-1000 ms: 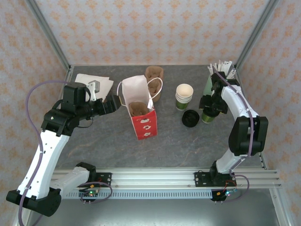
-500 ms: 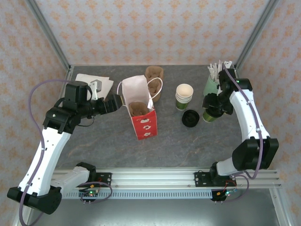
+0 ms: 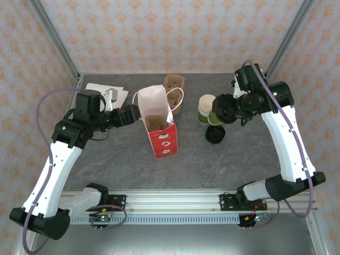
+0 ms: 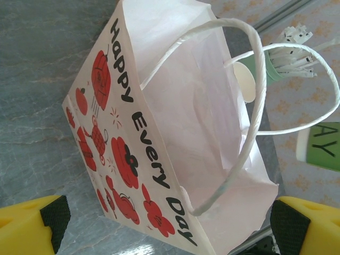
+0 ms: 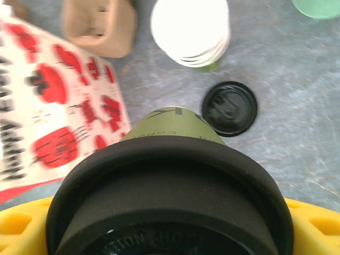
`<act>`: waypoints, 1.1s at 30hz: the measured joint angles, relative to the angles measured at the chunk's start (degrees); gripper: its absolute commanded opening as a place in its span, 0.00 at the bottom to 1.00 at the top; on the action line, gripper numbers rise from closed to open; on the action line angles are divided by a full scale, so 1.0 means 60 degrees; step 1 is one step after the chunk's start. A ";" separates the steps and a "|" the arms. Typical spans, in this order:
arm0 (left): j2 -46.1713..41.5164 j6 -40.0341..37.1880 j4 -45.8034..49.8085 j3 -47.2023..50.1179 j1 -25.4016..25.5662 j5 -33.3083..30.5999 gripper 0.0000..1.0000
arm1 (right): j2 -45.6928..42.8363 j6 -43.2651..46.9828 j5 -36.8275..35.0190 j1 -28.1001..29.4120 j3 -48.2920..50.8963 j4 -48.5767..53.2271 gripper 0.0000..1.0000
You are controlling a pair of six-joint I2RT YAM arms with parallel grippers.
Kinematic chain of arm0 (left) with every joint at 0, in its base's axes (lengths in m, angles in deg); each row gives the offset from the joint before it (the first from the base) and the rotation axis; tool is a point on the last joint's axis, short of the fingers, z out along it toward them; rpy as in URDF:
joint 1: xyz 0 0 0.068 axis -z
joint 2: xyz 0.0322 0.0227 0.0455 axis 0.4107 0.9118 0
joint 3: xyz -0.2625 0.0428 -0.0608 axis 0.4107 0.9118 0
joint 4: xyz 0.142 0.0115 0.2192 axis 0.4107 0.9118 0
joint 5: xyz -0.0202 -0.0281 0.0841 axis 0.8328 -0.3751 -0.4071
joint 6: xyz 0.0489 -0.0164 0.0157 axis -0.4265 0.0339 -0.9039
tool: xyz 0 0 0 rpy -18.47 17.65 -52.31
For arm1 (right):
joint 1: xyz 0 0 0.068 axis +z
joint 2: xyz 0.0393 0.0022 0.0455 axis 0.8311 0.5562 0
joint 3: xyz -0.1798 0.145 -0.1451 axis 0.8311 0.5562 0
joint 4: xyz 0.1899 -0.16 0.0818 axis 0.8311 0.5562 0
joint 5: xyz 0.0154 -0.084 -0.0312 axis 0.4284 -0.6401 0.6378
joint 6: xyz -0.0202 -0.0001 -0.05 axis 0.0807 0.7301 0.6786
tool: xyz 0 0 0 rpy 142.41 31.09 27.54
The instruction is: Pack the takeout coffee
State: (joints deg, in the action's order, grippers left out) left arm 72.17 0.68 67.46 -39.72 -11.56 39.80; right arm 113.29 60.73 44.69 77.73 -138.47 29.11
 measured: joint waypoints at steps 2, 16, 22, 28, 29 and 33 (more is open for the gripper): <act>0.0080 0.0084 -0.0091 0.0058 0.0000 0.0109 0.97 | 0.0044 -0.0251 0.0095 0.0532 -0.0612 0.0080 0.75; 0.0401 0.0801 -0.0867 0.0382 0.0000 0.0455 0.76 | 0.2127 -0.1519 0.0408 0.3832 -0.4091 -0.0546 0.73; 0.0386 0.1253 -0.1217 0.0543 0.0011 0.0474 0.52 | 0.3734 -0.1778 0.0186 0.4528 -0.5311 -0.1009 0.71; 0.0306 0.1770 -0.1574 0.0849 0.0441 0.0423 0.30 | 0.4528 -0.2004 -0.0339 0.4725 -0.5497 -0.1027 0.70; 0.0295 0.1825 -0.1621 0.0849 0.0565 0.0390 0.28 | 0.4586 -0.2011 -0.0459 0.4747 -0.5497 -0.0991 0.70; 0.0229 0.2036 -0.1770 0.0849 0.1038 0.0178 0.21 | 0.4743 -0.2040 -0.0838 0.4809 -0.5501 -0.0823 0.70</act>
State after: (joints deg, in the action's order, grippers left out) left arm 73.55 12.90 56.84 -34.63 -5.33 40.87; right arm 141.75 48.49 39.66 106.58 -171.48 24.17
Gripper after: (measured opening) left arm 0.237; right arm 0.801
